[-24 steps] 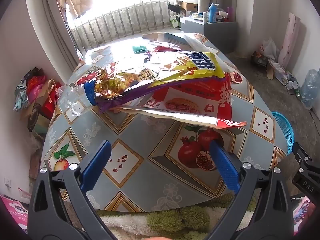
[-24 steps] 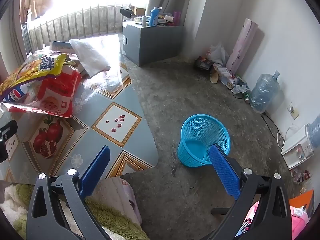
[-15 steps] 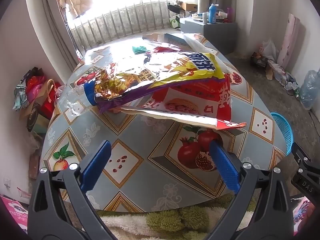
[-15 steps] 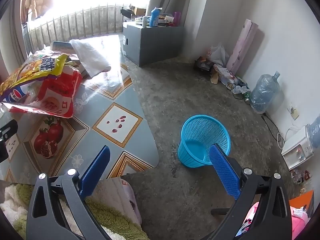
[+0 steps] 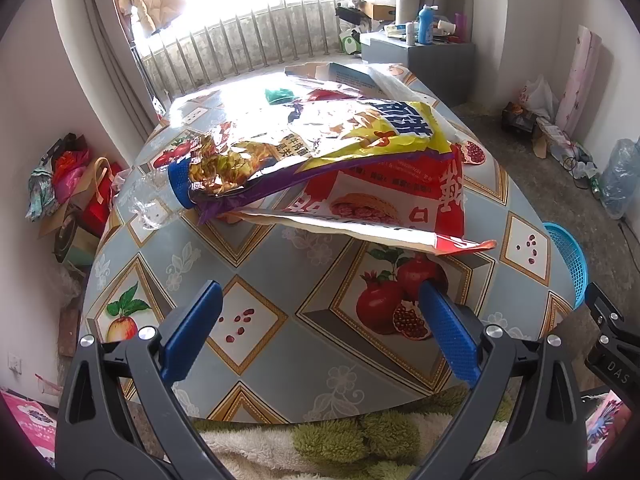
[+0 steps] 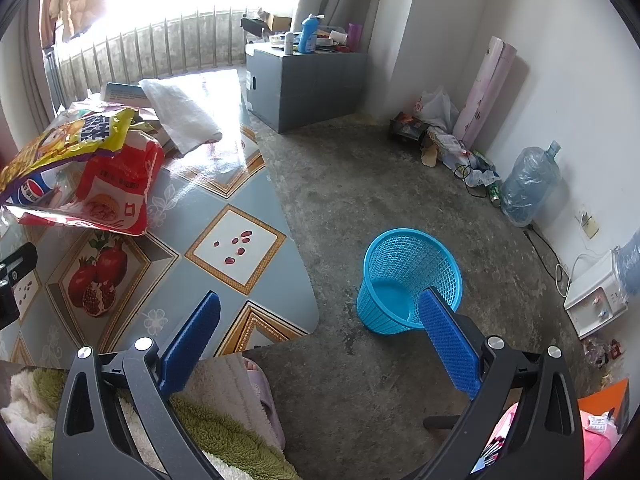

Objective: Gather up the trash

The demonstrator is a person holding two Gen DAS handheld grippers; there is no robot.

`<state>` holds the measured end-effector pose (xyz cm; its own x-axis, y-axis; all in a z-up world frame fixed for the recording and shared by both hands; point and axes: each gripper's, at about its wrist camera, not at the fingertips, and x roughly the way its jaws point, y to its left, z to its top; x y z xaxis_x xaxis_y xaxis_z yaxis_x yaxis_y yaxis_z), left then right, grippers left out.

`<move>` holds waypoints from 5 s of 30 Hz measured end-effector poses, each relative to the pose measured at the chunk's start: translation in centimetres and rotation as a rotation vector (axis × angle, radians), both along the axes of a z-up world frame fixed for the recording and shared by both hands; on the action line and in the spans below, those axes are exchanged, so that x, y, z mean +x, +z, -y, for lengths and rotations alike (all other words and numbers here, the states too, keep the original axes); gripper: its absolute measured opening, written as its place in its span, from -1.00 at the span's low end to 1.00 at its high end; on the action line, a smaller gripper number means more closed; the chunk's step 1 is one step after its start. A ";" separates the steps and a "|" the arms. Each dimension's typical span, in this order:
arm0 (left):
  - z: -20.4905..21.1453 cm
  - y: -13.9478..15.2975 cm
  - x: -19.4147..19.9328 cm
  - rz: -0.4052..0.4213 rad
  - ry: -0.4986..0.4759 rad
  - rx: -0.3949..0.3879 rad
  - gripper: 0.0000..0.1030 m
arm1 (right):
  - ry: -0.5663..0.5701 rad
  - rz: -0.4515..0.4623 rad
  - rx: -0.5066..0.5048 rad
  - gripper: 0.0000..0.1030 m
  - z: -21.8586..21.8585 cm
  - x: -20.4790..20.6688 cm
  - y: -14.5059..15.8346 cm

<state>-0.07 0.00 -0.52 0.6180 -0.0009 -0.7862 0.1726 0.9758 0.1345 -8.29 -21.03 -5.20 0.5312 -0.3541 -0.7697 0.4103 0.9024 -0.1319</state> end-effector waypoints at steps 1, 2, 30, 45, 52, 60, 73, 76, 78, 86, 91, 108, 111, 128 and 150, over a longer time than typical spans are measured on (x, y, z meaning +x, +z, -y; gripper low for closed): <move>0.0 0.0 0.0 0.000 0.000 -0.001 0.83 | 0.001 0.000 0.000 0.88 0.0 0.1 0.0; 0.0 0.0 0.0 -0.001 0.000 0.000 0.83 | 0.001 0.000 -0.001 0.88 -0.1 0.1 0.1; 0.1 -0.1 0.1 -0.004 0.000 0.002 0.83 | 0.003 0.004 0.003 0.88 -0.3 0.1 -0.2; 0.1 -0.1 0.1 -0.005 0.001 0.003 0.83 | 0.003 0.005 0.005 0.88 -0.3 0.2 -0.2; 0.0 -0.2 0.1 -0.004 0.001 0.003 0.83 | 0.007 0.007 0.003 0.88 -0.5 0.4 -0.2; -0.2 -0.1 0.1 -0.003 0.001 0.002 0.83 | 0.009 0.009 0.006 0.88 -0.7 0.7 -0.1; -0.3 0.0 0.1 -0.004 0.000 0.003 0.83 | 0.010 0.011 0.007 0.88 -0.8 0.7 -0.1; -0.3 -0.1 0.1 -0.004 0.001 0.003 0.83 | 0.010 0.011 0.008 0.88 -0.8 0.7 -0.1; -0.4 -0.1 0.1 -0.003 0.002 0.001 0.83 | 0.010 0.014 0.010 0.88 -0.8 0.7 -0.1; -3.0 0.5 0.9 0.029 0.050 -0.048 0.83 | 0.053 0.067 0.083 0.88 -1.8 2.3 0.4; -5.9 1.5 2.5 0.056 0.083 -0.081 0.83 | 0.097 0.093 0.148 0.88 -2.7 3.8 0.6; -10.3 4.6 7.4 0.123 0.008 -0.146 0.83 | 0.177 0.233 0.178 0.87 -5.3 7.8 3.6; -10.7 5.0 7.9 0.135 0.013 -0.153 0.83 | 0.185 0.250 0.136 0.87 -5.8 8.6 4.4; -11.7 5.9 10.3 0.159 -0.092 -0.247 0.83 | 0.253 0.381 0.160 0.88 -4.4 11.1 7.0; -16.0 3.5 12.3 0.085 -0.096 -0.473 0.47 | 0.419 0.357 0.326 0.43 -4.7 16.0 5.6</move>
<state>12.28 16.00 2.96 0.6595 -0.4062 -0.6325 0.2726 0.9134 -0.3023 7.71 -16.37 0.37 0.8172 0.1616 -0.5532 -0.0177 0.9665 0.2562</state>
